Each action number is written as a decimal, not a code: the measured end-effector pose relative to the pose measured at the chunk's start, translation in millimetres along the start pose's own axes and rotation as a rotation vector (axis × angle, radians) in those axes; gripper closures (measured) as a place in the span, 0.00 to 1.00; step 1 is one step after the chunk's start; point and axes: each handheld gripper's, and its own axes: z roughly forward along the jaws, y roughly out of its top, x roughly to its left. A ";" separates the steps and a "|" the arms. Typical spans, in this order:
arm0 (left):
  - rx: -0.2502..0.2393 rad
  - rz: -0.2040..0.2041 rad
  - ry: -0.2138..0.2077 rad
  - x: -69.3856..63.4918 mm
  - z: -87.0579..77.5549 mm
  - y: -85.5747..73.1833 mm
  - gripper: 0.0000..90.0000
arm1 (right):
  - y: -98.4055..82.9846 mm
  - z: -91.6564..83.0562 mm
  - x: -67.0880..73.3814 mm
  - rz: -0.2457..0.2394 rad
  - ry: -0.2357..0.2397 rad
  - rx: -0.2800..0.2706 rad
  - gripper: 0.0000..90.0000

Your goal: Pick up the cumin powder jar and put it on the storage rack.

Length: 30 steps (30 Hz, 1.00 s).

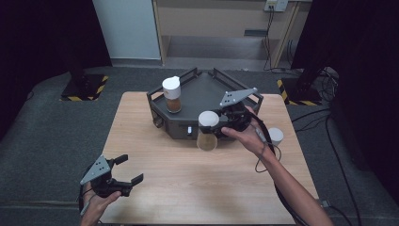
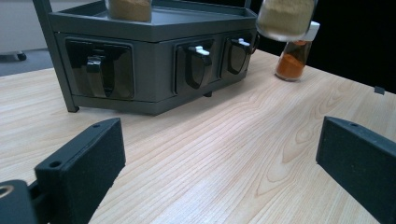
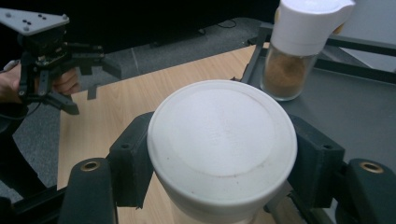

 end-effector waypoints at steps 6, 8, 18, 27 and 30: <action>0.000 -0.001 -0.001 0.2 0.1 0.0 0.00 | 12.9 -5.9 -5.3 0.010 -0.024 0.000 0.37; 0.000 -0.001 -0.001 0.2 0.0 0.0 0.00 | 16.7 -7.5 -7.4 0.017 -0.031 -0.001 0.37; 0.001 -0.002 -0.001 0.3 0.0 -0.1 0.00 | 38.4 -11.5 -16.6 0.030 -0.064 0.006 0.37; 0.001 -0.001 -0.002 0.4 -0.1 0.0 0.00 | 53.0 -9.8 -26.3 0.061 -0.112 0.005 0.38; 0.000 -0.005 -0.001 0.7 0.0 -0.4 0.00 | 58.6 -9.0 -30.1 0.072 -0.125 0.009 0.38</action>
